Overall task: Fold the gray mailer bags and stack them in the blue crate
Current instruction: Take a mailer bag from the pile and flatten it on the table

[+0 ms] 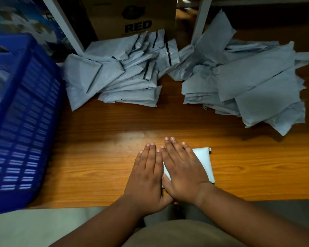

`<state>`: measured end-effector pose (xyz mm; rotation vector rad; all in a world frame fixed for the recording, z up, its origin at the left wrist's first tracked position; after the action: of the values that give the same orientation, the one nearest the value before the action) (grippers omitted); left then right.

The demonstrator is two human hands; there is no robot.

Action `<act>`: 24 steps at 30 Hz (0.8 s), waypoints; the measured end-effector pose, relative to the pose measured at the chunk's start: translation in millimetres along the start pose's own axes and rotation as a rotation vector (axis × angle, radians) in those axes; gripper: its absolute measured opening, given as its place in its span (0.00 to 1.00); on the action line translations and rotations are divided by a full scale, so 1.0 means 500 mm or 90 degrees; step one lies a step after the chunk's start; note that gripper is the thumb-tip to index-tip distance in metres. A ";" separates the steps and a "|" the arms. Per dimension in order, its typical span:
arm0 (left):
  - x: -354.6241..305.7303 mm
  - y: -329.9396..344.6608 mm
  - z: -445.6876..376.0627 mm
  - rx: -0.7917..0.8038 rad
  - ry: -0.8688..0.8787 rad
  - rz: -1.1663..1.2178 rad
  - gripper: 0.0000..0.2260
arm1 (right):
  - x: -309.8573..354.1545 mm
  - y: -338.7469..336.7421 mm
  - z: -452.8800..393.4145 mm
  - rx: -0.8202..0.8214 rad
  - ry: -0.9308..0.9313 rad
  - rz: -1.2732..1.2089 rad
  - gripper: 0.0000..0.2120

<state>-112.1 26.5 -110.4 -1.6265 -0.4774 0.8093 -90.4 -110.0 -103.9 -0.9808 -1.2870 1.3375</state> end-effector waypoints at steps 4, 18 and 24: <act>-0.002 -0.002 0.000 -0.006 0.006 0.005 0.51 | 0.001 -0.001 -0.001 0.004 -0.002 -0.004 0.38; -0.058 -0.027 -0.005 0.061 0.038 -0.080 0.42 | -0.060 -0.032 0.062 -0.031 -0.024 0.008 0.35; -0.073 -0.019 -0.057 0.033 0.009 -0.053 0.34 | -0.100 -0.025 0.064 -0.038 0.006 0.031 0.34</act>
<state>-114.7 -16.3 -90.5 -1.5536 -0.5056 0.7419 -111.5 -165.6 -92.0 -1.0639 -1.3098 1.3375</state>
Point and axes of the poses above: each hand's wrist, its own z-axis away from the middle knuckle, its own y-axis out of the palm, x = y × z, the point moved 5 cm from there along -z, towards the middle knuckle, and after that the axes turned 15 degrees about y, right-handed, at the moved point
